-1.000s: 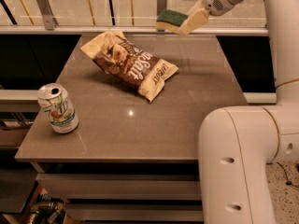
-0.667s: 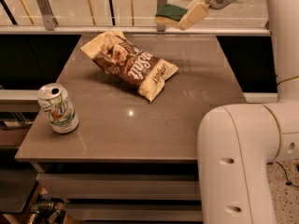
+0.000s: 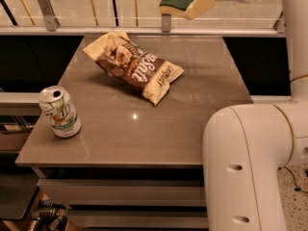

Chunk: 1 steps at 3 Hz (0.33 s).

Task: Pick sponge

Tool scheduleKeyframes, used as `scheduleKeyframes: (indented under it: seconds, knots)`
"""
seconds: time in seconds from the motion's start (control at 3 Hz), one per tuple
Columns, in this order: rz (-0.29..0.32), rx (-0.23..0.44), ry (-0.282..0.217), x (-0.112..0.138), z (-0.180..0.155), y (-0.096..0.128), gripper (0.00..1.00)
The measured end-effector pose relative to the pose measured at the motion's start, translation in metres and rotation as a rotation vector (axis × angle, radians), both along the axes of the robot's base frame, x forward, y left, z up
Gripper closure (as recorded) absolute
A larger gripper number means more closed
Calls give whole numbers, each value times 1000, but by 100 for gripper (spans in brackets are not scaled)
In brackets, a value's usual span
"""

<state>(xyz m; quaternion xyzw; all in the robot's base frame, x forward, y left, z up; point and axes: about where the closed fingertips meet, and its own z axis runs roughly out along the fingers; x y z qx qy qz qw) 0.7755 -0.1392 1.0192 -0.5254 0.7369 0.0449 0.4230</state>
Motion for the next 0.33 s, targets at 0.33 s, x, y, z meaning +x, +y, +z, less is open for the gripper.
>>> scheduleKeyframes:
  seconds: [0.33]
  knots:
    - [-9,-22,-28,-5,17,1,100]
